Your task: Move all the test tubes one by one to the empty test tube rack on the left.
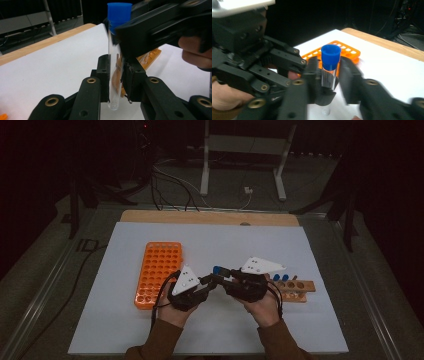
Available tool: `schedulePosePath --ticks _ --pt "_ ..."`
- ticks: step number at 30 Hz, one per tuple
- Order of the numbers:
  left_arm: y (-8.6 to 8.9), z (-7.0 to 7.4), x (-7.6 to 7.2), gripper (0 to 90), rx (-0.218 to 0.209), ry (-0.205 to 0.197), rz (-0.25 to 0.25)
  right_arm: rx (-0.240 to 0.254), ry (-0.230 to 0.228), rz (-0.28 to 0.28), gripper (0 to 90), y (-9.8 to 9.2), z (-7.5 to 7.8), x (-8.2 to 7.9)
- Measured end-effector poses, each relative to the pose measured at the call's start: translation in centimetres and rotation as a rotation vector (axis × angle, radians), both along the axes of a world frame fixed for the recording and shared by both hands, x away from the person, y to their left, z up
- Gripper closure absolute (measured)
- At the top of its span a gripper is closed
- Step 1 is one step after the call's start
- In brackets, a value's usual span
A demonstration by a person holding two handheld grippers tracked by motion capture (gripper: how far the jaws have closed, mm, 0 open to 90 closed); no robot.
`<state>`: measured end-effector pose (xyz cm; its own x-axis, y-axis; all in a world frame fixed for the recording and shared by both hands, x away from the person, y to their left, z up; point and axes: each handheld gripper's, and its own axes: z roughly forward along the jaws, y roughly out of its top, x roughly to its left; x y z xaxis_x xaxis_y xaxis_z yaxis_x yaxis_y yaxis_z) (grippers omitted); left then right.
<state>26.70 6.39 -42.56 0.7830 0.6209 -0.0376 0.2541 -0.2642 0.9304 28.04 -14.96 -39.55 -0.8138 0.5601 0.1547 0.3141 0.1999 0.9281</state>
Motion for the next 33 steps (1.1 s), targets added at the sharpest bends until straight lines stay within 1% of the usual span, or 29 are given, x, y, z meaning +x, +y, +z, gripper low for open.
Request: schedulePosePath --ticks 2,4,5,8,9,10,12,14,17,22,24,28,33 --pt "0.2 0.0 0.1 76.9 0.000 0.004 0.015 0.005 -0.006 -0.012 52.3 -0.3 0.1 0.0" --pt "0.5 0.1 0.1 76.9 -0.003 0.007 0.025 0.021 -0.003 -0.027 42.3 -0.8 0.2 0.1" --pt "0.6 0.1 0.2 76.9 -0.004 0.007 0.029 0.024 -0.004 -0.044 35.5 -1.0 0.3 0.2" --pt "1.1 0.2 0.3 76.9 -0.011 0.012 0.041 0.029 0.007 -0.079 23.4 -1.7 0.4 0.4" --pt "1.2 0.2 0.3 76.9 -0.015 0.011 0.045 0.029 0.012 -0.089 17.8 -1.9 0.4 0.5" --pt "1.3 0.2 0.3 76.8 -0.015 0.011 0.047 0.024 0.010 -0.105 14.8 -2.1 0.4 0.5" --pt "1.5 0.4 0.4 76.9 -0.020 0.010 0.054 0.017 0.009 -0.119 11.1 -2.6 0.3 0.6" --pt "1.8 0.5 0.4 76.8 -0.029 0.010 0.057 -0.002 0.001 -0.147 4.3 -2.9 0.3 0.6" --pt "2.2 0.8 0.4 76.8 -0.037 0.006 0.066 -0.026 -0.007 -0.173 1.7 -3.5 0.2 0.5" --pt "3.0 1.5 0.3 76.8 -0.037 0.009 0.084 -0.031 -0.010 -0.195 0.4 -4.5 0.2 0.5" --pt "3.5 1.7 0.2 76.8 -0.046 0.023 0.090 -0.034 -0.014 -0.210 0.4 -5.0 0.2 0.5" --pt "4.2 2.0 -0.1 76.8 -0.044 0.025 0.089 -0.024 -0.011 -0.233 0.4 -5.9 0.2 0.5" --pt "5.5 1.9 -0.4 76.8 -0.064 0.036 0.093 -0.011 -0.003 -0.247 0.0 -6.6 0.1 0.5"
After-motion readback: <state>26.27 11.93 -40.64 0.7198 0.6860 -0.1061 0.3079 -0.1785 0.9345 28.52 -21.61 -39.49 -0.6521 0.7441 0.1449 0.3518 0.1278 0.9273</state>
